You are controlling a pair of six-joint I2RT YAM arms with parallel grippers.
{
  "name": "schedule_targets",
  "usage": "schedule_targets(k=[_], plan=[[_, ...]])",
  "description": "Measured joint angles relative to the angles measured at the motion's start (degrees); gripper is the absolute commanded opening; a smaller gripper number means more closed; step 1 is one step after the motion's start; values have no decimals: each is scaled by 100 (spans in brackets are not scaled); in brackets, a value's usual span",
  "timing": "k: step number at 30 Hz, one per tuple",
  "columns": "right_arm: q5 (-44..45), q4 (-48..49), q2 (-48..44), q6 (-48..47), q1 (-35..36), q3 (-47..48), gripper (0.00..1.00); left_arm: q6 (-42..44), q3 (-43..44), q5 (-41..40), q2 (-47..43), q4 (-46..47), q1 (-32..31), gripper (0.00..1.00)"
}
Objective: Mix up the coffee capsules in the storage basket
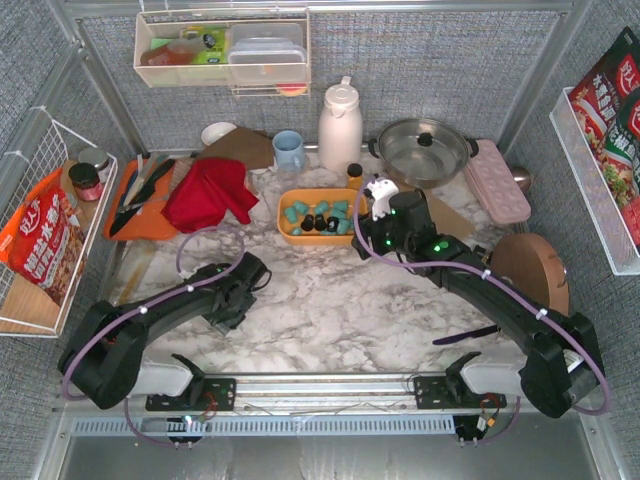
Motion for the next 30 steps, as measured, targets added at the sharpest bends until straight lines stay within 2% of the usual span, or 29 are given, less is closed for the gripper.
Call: schedule_targets(k=[6, 16, 21, 30], plan=[[0, 0, -26, -2, 0, -2, 68, 24, 160, -9, 269, -94, 0, 63], [2, -2, -26, -22, 0, -2, 68, 238, 179, -87, 90, -107, 0, 51], [-4, -2, -26, -22, 0, -2, 68, 828, 190, -133, -319, 118, -20, 49], [-380, 2, -63, 2, 0, -87, 68, 2636, 24, 55, -1211, 1276, -63, 52]])
